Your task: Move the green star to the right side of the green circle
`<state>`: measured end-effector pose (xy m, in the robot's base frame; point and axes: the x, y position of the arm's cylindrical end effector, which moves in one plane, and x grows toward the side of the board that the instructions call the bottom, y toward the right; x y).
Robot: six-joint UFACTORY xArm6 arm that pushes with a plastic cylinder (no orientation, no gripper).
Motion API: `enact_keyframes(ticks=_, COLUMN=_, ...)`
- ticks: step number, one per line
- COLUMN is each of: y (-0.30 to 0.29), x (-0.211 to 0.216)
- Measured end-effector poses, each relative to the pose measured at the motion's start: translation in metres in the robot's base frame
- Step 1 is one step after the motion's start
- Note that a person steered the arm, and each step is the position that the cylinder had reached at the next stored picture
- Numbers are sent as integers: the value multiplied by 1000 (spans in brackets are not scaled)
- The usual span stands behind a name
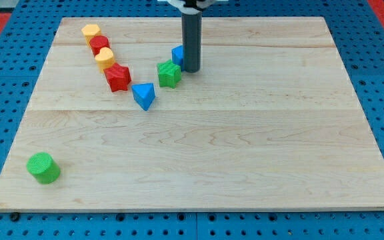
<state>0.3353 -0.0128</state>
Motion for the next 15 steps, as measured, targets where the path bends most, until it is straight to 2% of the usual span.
enact_keyframes(ticks=1, y=-57, x=-1)
enact_keyframes(ticks=2, y=-58, x=12)
enact_keyframes(ticks=3, y=-94, x=18)
enact_keyframes(ticks=5, y=-97, x=59)
enact_keyframes(ticks=6, y=-40, x=59)
enact_keyframes(ticks=7, y=-11, x=59)
enact_keyframes(ticks=8, y=-11, x=59)
enact_keyframes(ticks=10, y=50, x=32)
enact_keyframes(ticks=11, y=83, x=59)
enact_keyframes(ticks=13, y=47, x=98)
enact_keyframes(ticks=15, y=38, x=165)
